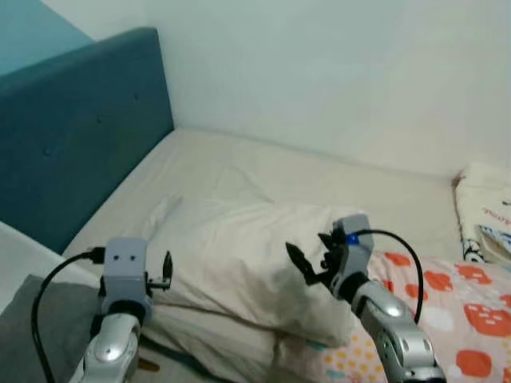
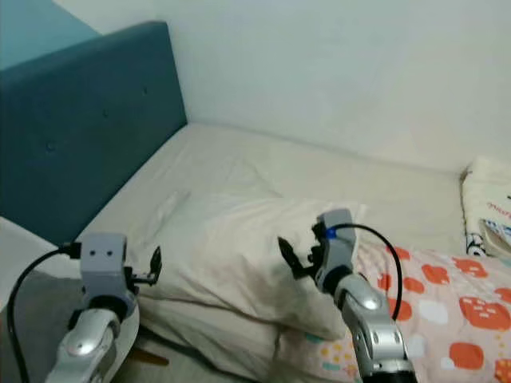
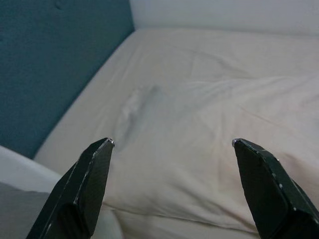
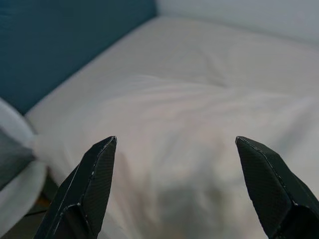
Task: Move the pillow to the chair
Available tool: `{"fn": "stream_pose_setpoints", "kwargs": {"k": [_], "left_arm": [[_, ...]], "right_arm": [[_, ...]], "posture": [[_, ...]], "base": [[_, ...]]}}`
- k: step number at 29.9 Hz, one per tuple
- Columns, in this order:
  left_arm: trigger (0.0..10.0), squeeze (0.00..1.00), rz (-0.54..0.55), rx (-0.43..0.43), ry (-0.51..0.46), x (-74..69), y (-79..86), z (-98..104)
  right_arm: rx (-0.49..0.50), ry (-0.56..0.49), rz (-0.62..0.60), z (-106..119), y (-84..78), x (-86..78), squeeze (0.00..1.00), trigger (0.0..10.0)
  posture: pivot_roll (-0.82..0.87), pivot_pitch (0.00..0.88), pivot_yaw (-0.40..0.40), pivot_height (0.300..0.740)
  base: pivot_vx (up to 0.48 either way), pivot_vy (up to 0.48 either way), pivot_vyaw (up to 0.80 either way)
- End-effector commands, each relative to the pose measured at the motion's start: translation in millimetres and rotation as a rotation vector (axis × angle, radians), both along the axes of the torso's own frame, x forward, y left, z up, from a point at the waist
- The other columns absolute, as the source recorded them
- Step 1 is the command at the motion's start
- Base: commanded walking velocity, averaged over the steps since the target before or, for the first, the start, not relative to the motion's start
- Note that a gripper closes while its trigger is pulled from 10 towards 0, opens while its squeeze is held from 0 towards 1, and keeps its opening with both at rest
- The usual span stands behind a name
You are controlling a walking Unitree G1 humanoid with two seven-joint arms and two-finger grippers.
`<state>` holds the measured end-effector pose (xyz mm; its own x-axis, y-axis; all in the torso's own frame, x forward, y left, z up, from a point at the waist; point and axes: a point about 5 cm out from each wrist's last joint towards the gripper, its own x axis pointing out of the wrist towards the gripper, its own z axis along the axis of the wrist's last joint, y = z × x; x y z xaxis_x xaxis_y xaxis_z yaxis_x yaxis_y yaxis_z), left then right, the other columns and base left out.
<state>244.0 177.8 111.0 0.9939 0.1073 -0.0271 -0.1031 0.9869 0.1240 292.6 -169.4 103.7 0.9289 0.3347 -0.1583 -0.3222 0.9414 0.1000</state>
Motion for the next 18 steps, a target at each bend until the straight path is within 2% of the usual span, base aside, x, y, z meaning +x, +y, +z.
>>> {"fn": "stream_pose_setpoints", "kwargs": {"k": [1,3,10,18], "left_arm": [[10.0,0.00,-0.008,0.009,0.022,-1.3,-0.6,-3.1],[10.0,0.00,-0.001,0.003,0.021,-1.3,0.0,-3.1],[10.0,0.00,0.023,-0.019,0.016,-1.8,2.2,-2.8],[10.0,0.00,0.019,-0.020,0.019,-1.4,2.2,-3.1]], "right_arm": [[0.016,0.036,-0.036,-5.3,-5.8,-0.9,0.00,10.0],[0.018,0.037,-0.038,-5.3,-6.0,-0.6,0.00,10.0],[0.007,0.063,-0.025,-7.4,-5.0,-0.1,0.00,10.0],[0.006,0.088,-0.022,-10.0,-4.5,0.2,0.00,10.0]], "posture": [[0.04,0.000,-0.046,0.737],[0.04,0.000,-0.046,0.737],[0.04,0.000,-0.049,0.733],[0.04,0.000,-0.047,0.703]], "base": [[0.000,-0.480,0.00],[0.000,-0.480,0.00],[0.000,0.000,0.00],[0.000,0.000,0.00]]}}
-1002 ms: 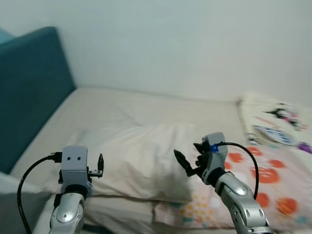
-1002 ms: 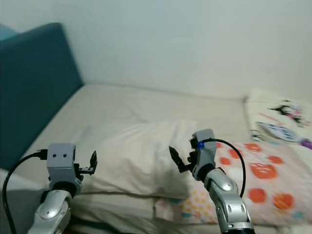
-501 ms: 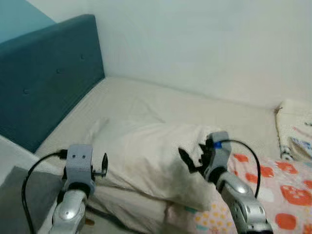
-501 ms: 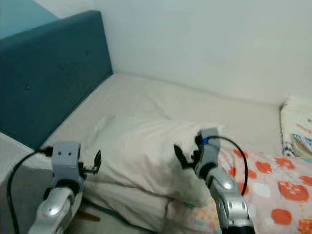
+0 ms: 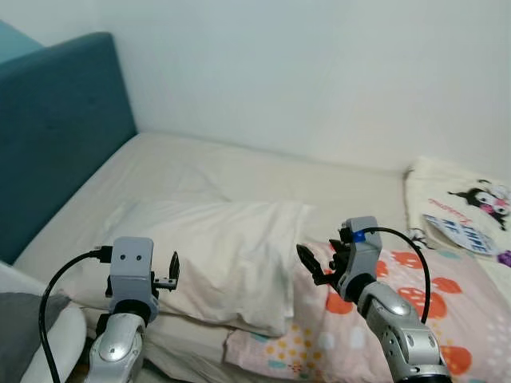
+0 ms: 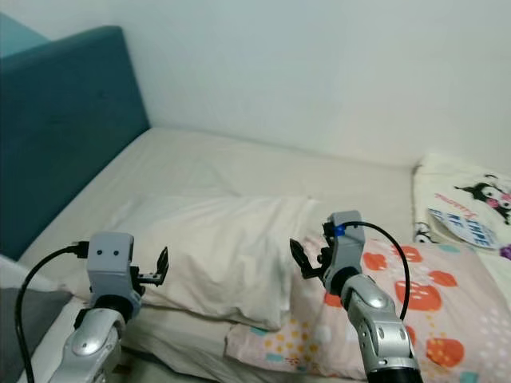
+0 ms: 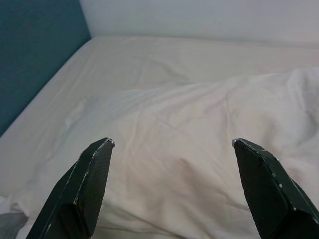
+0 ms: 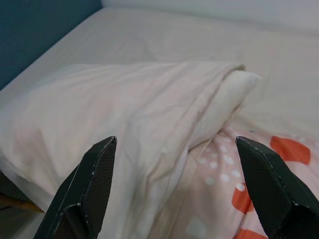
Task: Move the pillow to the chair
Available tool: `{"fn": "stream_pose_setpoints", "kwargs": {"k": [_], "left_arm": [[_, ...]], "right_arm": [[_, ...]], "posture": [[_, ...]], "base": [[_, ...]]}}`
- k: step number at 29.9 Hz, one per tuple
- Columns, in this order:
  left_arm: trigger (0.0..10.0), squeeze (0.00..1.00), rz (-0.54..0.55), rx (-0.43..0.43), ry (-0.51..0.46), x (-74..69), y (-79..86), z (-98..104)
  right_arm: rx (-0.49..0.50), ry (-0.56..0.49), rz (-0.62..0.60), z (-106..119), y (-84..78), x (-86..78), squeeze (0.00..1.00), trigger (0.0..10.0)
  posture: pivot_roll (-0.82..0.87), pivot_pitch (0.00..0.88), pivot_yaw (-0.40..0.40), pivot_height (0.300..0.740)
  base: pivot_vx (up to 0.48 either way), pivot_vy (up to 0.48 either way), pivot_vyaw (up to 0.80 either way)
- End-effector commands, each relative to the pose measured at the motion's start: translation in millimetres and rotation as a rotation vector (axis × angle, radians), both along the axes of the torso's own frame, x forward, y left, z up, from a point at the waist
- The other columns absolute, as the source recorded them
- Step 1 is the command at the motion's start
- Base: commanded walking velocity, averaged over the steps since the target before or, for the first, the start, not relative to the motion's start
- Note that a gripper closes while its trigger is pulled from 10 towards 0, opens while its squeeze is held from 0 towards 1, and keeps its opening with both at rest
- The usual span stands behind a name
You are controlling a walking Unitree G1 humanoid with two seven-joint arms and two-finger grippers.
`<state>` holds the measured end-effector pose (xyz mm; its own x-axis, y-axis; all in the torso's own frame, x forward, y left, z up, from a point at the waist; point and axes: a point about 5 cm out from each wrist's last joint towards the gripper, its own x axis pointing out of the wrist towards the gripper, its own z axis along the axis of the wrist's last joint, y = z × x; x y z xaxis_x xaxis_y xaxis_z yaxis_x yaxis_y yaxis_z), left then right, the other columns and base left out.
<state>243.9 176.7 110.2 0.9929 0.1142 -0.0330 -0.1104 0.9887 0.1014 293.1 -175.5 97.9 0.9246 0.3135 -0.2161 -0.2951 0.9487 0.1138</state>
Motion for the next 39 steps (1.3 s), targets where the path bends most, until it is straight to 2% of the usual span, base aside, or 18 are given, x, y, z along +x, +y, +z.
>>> {"fn": "stream_pose_setpoints", "kwargs": {"k": [1,8,10,22,26,32,39], "left_arm": [[10.0,0.00,0.011,0.003,0.010,-0.9,3.7,-2],[10.0,0.00,0.001,0.018,-0.008,-1.1,3.2,0],[10.0,0.00,-0.006,0.028,-0.018,-0.3,3.5,1],[10.0,0.00,-0.023,0.044,-0.029,0.7,2.3,3],[10.0,0.00,-0.025,0.046,-0.032,1.0,1.7,3],[10.0,0.00,-0.023,0.056,-0.039,0.7,1.5,5],[10.0,0.00,-0.010,0.131,-0.088,6.4,6.6,15]], "right_arm": [[0.019,0.033,-0.005,-5,1.1,-0.2,0.00,10.0],[0.085,0.069,-0.045,-9,-3.5,0.7,0.00,10.0],[0.135,0.099,-0.083,-12,-7.0,1.3,0.00,10.0],[0.241,0.157,-0.158,-18,-15.1,3.5,0.00,10.0],[0.313,0.177,-0.198,-18,-21.7,8.4,0.00,10.0],[0.354,0.175,-0.203,-15,-23.9,12.9,0.00,10.0],[0.470,0.174,-0.190,-13,-30.8,24.4,0.00,10.0]], "posture": [[0.04,0.000,-0.049,0.698],[0.04,0.000,-0.053,0.683],[0.04,0.000,-0.052,0.673],[0.04,0.000,-0.051,0.638],[0.04,0.000,-0.054,0.618],[0.04,0.000,-0.056,0.598],[0.04,0.000,-0.045,0.568]], "base": [[0.000,0.000,0.00],[0.000,0.000,0.00],[0.000,0.000,0.00],[0.000,0.000,0.00],[0.000,0.000,0.00],[0.000,0.000,0.00],[0.000,0.000,0.00]]}}
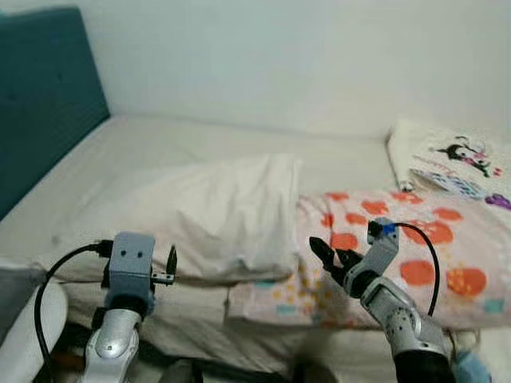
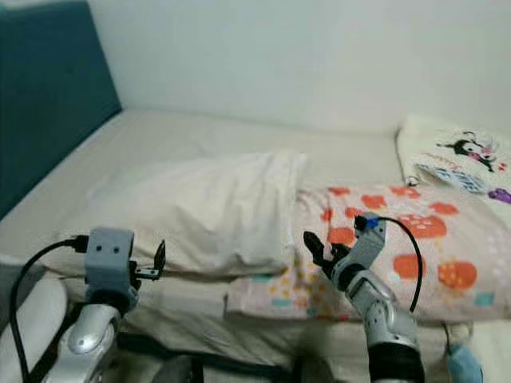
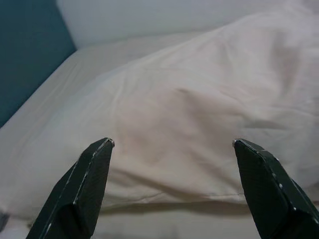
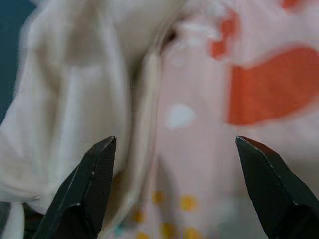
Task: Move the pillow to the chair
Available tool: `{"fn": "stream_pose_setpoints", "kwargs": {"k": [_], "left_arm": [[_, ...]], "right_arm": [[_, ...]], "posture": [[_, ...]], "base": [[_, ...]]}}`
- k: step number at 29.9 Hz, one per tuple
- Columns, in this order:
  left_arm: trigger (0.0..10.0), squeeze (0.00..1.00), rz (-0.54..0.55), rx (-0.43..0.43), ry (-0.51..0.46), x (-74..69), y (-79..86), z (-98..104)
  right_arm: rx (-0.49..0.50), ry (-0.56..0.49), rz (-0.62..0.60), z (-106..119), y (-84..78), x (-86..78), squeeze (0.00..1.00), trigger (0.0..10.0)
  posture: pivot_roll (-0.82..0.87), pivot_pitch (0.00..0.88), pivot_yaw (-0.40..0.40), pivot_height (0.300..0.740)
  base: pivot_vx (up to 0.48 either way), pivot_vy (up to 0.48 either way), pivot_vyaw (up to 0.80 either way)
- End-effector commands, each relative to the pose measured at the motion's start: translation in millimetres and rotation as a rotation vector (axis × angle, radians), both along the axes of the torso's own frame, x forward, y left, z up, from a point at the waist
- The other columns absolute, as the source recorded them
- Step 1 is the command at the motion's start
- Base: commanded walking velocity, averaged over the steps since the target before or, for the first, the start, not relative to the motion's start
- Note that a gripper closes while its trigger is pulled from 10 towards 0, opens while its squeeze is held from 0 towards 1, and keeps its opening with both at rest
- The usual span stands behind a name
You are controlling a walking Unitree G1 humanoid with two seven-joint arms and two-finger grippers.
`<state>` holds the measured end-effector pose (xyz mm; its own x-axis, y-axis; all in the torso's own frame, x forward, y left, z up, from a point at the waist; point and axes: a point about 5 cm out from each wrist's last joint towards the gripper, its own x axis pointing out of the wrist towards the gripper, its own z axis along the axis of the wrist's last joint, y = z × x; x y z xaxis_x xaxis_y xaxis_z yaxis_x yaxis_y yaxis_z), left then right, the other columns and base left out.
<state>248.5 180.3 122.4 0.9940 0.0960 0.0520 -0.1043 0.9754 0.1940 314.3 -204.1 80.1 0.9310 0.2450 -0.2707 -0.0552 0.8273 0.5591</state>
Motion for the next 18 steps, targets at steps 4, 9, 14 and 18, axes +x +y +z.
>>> {"fn": "stream_pose_setpoints", "kwargs": {"k": [4,9,14,18], "left_arm": [[10.0,0.00,0.005,0.056,-0.035,6.4,4.1,8],[10.0,0.00,-0.009,0.086,-0.049,6.8,1.1,12],[10.0,0.00,-0.002,0.095,-0.051,2.4,1.9,13],[10.0,0.00,0.005,0.098,-0.053,-1.0,3.0,14]], "right_arm": [[0.065,-0.054,0.003,9,-4.2,16.6,0.00,10.0],[0.115,-0.118,0.052,23,3.7,27.0,0.00,10.0],[0.174,-0.212,0.112,48,13.8,39.2,0.00,10.0],[0.203,-0.256,0.164,62,25.4,49.7,0.00,10.0]], "posture": [[0.03,0.000,-0.030,0.548],[0.05,0.000,-0.030,0.533],[0.06,0.000,-0.024,0.513],[0.06,0.000,-0.020,0.498]], "base": [[0.000,0.000,0.00],[0.000,0.000,0.00],[0.000,0.000,0.00],[0.000,0.000,0.00]]}}
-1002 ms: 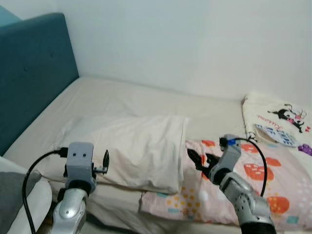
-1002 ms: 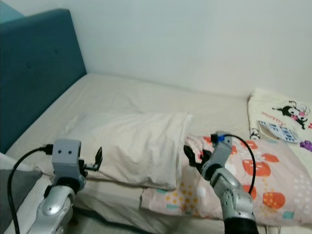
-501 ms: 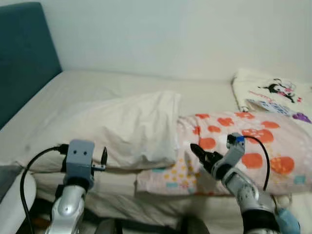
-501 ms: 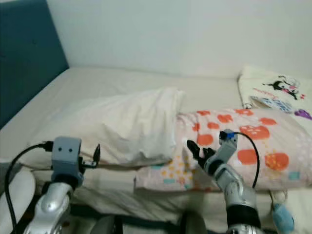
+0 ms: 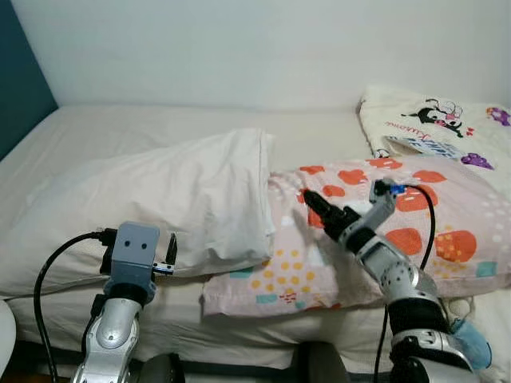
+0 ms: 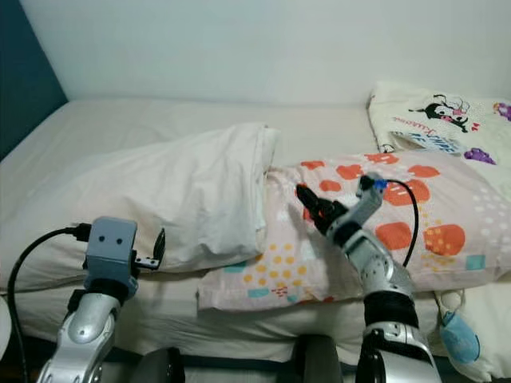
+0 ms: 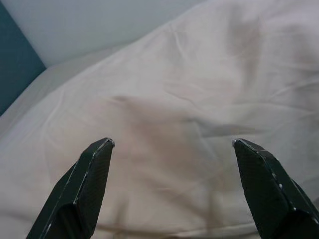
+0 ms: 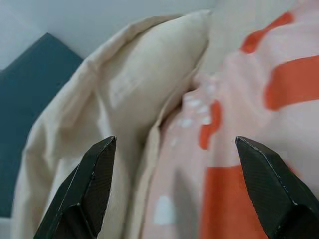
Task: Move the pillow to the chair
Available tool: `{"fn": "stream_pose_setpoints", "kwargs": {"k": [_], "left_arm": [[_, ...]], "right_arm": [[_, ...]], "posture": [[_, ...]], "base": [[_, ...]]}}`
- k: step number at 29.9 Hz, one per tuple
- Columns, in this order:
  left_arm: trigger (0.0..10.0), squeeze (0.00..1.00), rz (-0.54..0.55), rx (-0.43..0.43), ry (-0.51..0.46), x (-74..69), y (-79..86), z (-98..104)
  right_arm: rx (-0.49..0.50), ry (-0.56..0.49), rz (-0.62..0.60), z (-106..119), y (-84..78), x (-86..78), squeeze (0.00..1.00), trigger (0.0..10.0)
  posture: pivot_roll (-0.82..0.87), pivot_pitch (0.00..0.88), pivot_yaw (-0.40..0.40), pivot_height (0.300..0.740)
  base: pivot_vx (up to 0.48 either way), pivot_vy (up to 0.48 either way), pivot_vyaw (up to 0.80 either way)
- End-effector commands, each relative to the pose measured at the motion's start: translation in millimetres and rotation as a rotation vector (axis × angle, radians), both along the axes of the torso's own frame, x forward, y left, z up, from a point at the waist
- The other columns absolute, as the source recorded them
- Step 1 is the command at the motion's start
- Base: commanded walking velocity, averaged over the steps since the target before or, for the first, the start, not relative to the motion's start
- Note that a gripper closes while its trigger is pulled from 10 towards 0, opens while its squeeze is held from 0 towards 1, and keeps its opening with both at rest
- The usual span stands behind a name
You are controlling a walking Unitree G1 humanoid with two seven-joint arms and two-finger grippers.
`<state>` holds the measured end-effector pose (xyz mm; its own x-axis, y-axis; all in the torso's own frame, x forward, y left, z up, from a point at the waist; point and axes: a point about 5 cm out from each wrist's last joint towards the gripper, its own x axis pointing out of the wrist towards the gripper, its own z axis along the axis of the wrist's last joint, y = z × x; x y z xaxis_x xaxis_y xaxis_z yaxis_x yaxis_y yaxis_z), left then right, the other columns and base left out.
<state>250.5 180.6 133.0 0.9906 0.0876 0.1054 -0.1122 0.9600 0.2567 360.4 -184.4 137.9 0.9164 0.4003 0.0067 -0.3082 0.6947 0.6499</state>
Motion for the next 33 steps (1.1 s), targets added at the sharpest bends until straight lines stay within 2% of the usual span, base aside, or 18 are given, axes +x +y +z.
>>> {"fn": "stream_pose_setpoints", "kwargs": {"k": [1,2,4,5,9,11,12,16,17,20,22,27,28,30,33], "left_arm": [[10.0,0.00,0.015,0.034,-0.013,-3.8,3.5,5],[10.0,0.00,0.015,0.034,-0.013,-3.8,3.5,5],[10.0,0.00,0.029,0.047,-0.026,-4.3,5.4,10],[10.0,0.00,0.029,0.047,-0.026,-4.3,5.4,10],[10.0,0.00,0.073,0.074,-0.061,0.3,16.4,22],[10.0,0.00,0.077,0.078,-0.065,0.5,18.1,24],[10.0,0.00,0.080,0.082,-0.068,-0.2,20.0,26],[10.0,0.00,0.083,0.086,-0.071,-1.9,21.5,28],[10.0,0.00,0.085,0.094,-0.071,-4.1,22.4,29],[10.0,0.00,0.086,0.100,-0.070,-6.9,22.9,30],[10.0,0.00,0.085,0.105,-0.059,-12.7,22.5,30],[10.0,0.00,0.083,0.105,-0.055,-15.1,21.3,29],[10.0,0.00,0.082,0.103,-0.055,-14.6,20.6,29],[10.0,0.00,0.077,0.100,-0.057,-12.9,18.9,30],[10.0,0.00,0.073,0.099,-0.057,-12.2,18.1,30]], "right_arm": [[0.024,-0.042,0.060,10,14.9,8.7,0.00,10.0],[0.024,-0.042,0.060,10,14.9,8.7,0.00,10.0],[0.027,-0.067,0.109,18,28.7,14.9,0.00,10.0],[0.027,-0.067,0.109,18,28.7,14.9,0.00,10.0],[0.040,-0.098,0.193,34,60.9,25.6,0.00,10.0],[0.042,-0.096,0.195,36,65.7,27.6,0.00,10.0],[0.010,-0.052,0.182,35,71.5,30.4,0.00,10.0],[0.006,-0.021,0.169,35,77.2,32.8,0.00,10.0],[-0.042,-0.006,0.161,36,84.0,35.3,0.00,10.0],[-0.061,-0.001,0.174,40,91.1,37.4,0.00,10.0],[-0.232,0.030,0.221,43,108.4,39.2,0.00,10.0],[-0.269,0.046,0.246,47,118.7,39.5,0.00,10.0],[-0.253,0.044,0.274,50,125.2,38.8,0.00,10.0],[-0.287,0.111,0.324,43,135.0,34.6,0.00,10.0],[-0.346,0.204,0.326,31,137.0,30.7,0.00,10.0]], "posture": [[0.07,0.000,-0.018,0.493],[0.07,0.000,-0.018,0.493],[0.07,0.000,-0.019,0.483],[0.07,0.000,-0.019,0.483],[0.09,0.028,-0.025,0.463],[0.09,0.031,-0.026,0.458],[0.10,0.041,-0.028,0.458],[0.11,0.053,-0.032,0.458],[0.12,0.063,-0.035,0.458],[0.12,0.070,-0.037,0.458],[0.13,0.080,-0.041,0.458],[0.13,0.082,-0.049,0.458],[0.12,0.080,-0.050,0.458],[0.12,0.072,-0.052,0.458],[0.12,0.068,-0.052,0.458]], "base": [[0.000,0.000,0.00],[0.000,0.000,0.00],[0.000,0.000,0.00],[0.000,0.000,0.00],[0.000,0.000,0.00],[0.000,0.000,0.00],[0.000,0.000,0.00],[0.000,0.000,0.00],[0.000,0.000,0.00],[0.000,0.000,0.00],[0.000,0.000,0.00],[0.000,0.000,0.00],[0.000,0.000,0.00],[0.000,0.000,0.00],[0.000,0.000,0.00]]}}
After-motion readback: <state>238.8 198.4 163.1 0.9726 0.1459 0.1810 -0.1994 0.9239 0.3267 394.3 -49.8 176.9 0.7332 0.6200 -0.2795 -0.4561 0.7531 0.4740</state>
